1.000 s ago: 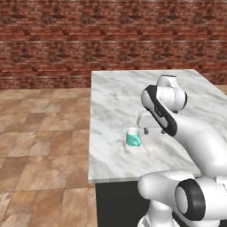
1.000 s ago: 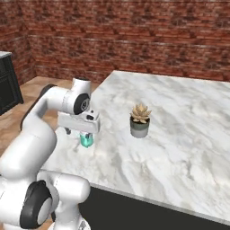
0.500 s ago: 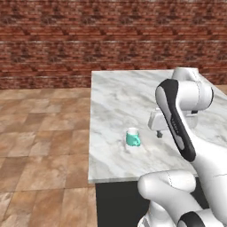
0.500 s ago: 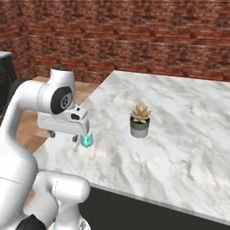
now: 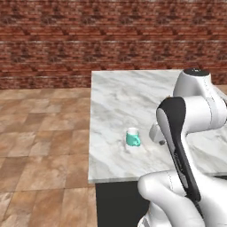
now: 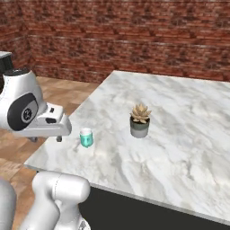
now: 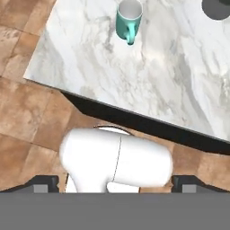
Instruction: Clear the mugs and bowl far away from the sink.
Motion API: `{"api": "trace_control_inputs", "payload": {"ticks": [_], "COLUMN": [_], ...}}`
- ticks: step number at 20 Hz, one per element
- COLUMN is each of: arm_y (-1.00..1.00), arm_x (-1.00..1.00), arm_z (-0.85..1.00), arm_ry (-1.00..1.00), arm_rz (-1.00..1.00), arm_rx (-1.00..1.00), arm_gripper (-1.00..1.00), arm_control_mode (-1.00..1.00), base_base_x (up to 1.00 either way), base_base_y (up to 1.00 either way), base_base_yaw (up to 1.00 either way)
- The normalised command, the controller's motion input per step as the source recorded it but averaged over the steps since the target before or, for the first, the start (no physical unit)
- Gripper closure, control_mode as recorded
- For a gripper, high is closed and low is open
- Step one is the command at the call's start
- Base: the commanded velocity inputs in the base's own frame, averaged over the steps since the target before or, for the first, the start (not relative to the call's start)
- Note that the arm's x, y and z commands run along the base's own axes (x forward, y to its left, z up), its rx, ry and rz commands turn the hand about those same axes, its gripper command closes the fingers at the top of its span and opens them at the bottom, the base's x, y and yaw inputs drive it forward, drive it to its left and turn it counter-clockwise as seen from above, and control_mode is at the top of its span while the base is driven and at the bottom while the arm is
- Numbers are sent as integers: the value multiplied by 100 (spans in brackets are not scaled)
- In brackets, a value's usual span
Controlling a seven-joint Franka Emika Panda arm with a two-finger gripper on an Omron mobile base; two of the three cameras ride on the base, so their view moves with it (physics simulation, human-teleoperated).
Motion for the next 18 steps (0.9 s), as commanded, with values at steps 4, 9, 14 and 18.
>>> {"api": "trace_control_inputs", "payload": {"ticks": [4, 9, 14, 18], "arm_y": [7, 2, 1, 0], "arm_x": [-34, -6, 0, 0], "arm_z": [22, 44, 41, 0], "arm_ry": [-36, -3, 1, 0], "arm_rz": [7, -1, 0, 0], "arm_rx": [-1, 4, 5, 0], "arm_gripper": [-100, -100, -100, -100], "arm_control_mode": [-100, -100, -100, 100], "base_base_x": [0, 0, 0, -1], "base_base_y": [0, 0, 0, 14], "base_base_yaw": [0, 0, 0, 5]}}
